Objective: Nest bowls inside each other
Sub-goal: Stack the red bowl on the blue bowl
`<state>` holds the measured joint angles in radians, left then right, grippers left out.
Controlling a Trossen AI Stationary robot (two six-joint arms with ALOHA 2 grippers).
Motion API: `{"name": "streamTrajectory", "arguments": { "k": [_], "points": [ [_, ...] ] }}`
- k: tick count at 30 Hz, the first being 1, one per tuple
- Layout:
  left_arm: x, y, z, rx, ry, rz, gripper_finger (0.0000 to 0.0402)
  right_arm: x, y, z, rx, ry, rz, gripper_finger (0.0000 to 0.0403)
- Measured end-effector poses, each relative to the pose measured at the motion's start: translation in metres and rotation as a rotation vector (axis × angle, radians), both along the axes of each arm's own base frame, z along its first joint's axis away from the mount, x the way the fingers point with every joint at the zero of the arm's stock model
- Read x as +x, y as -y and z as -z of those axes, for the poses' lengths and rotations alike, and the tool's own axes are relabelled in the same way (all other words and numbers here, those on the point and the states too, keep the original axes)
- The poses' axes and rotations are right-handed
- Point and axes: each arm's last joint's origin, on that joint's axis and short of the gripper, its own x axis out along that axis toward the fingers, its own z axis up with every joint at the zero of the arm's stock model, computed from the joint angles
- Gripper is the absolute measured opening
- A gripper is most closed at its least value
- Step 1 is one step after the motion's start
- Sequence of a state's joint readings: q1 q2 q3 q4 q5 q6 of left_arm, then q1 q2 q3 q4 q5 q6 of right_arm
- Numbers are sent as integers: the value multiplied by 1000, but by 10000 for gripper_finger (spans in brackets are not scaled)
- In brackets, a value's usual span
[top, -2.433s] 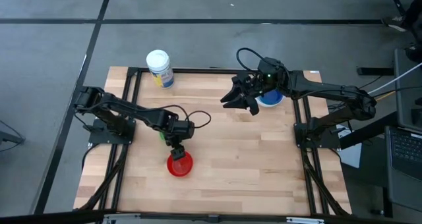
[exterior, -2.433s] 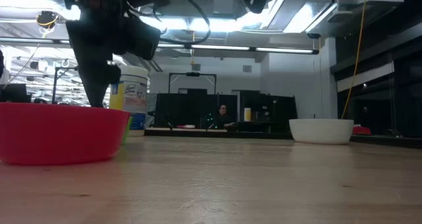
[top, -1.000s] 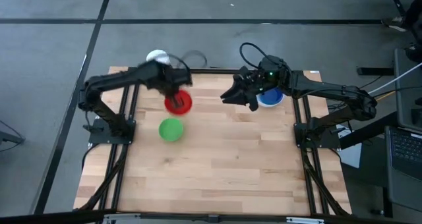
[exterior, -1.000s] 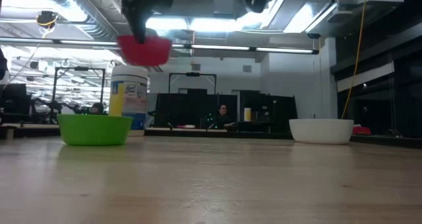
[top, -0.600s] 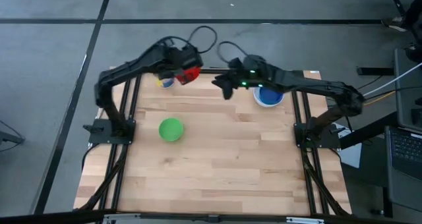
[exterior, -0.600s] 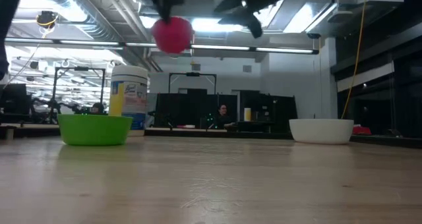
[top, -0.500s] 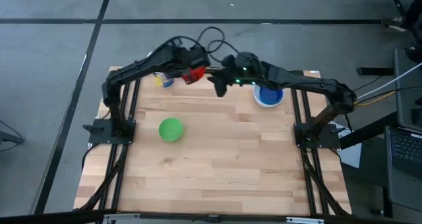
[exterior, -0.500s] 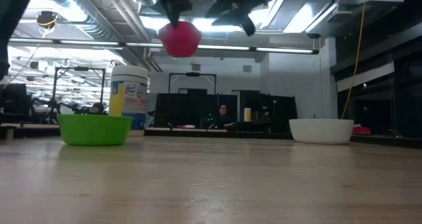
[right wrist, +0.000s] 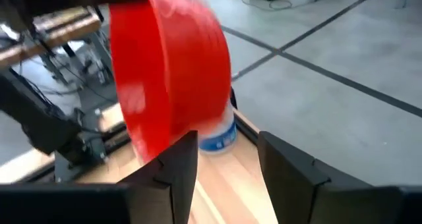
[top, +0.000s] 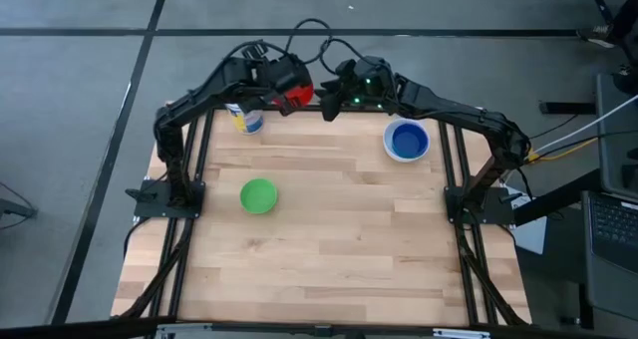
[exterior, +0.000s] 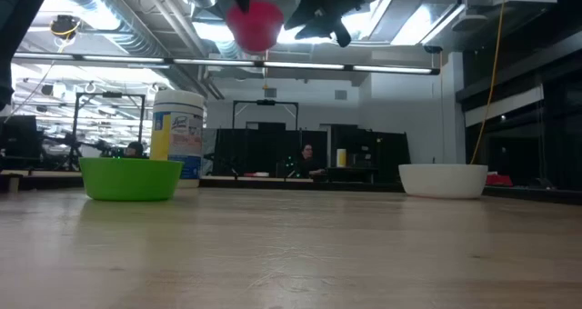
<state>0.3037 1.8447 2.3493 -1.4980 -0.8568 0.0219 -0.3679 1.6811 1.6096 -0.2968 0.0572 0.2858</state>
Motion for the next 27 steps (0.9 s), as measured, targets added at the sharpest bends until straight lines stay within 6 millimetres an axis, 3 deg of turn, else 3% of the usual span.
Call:
{"name": "streamTrajectory", "arguments": {
  "k": [11,18,27],
  "points": [
    [2,-16,0,15,10,5,2,5,-5,-8,32,112,-60,153],
    [2,-27,1,16,-12,22,2,7,-8,-10,47,143,-81,167],
    [0,-23,2,15,-44,18,2,4,-4,-9,23,118,-40,161]
  ]
}}
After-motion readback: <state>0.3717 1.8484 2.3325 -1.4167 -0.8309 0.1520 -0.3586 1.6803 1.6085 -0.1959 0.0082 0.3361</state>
